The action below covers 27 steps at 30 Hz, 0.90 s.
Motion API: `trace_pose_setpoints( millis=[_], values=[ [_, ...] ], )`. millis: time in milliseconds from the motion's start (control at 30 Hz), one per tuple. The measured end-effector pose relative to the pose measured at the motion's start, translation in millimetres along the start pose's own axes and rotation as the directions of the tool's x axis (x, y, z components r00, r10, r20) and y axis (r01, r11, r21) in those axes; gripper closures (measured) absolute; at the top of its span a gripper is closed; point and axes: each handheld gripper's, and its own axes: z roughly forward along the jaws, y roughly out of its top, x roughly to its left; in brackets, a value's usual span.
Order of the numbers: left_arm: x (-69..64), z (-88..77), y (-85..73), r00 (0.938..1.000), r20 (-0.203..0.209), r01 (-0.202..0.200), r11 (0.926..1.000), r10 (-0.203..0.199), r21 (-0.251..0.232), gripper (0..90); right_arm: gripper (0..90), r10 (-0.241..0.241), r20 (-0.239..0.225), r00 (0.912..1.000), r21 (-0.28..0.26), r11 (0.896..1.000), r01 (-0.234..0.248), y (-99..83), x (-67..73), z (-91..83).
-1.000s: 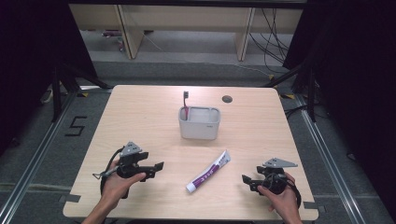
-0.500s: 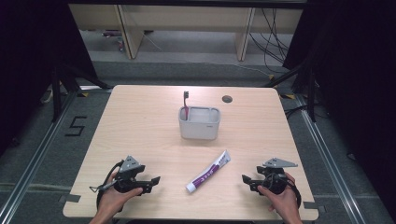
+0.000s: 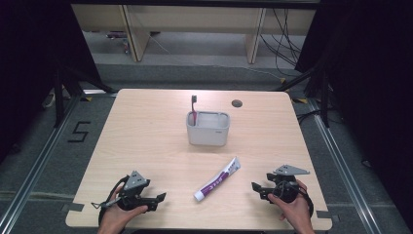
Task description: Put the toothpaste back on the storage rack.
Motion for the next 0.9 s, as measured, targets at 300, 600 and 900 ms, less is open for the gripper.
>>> trace_pose_setpoints(
  millis=[300, 600, 900],
  values=[
    [3.5, -1.5, -1.0, 0.9998, -0.017, -0.006, 0.9999, 0.006, 0.010, 20.1, 36.2, -0.004, -0.059, 0.9982, -0.054, 0.999, 0.001, 10.7, 15.5, -0.1],
    [5.1, -2.9, -4.0, 0.9997, -0.023, -0.002, 0.9999, 0.002, 0.016, 20.1, 56.8, -0.050, -0.148, 0.9877, -0.081, 0.996, 0.038, 27.3, 45.7, 7.5],
    [4.7, -2.7, -3.6, 0.9996, -0.023, -0.014, 0.9998, 0.014, 0.011, 20.3, 83.6, -0.168, -0.212, 0.9627, -0.067, 0.985, 0.157, 41.0, 75.6, 29.2]
  ],
)
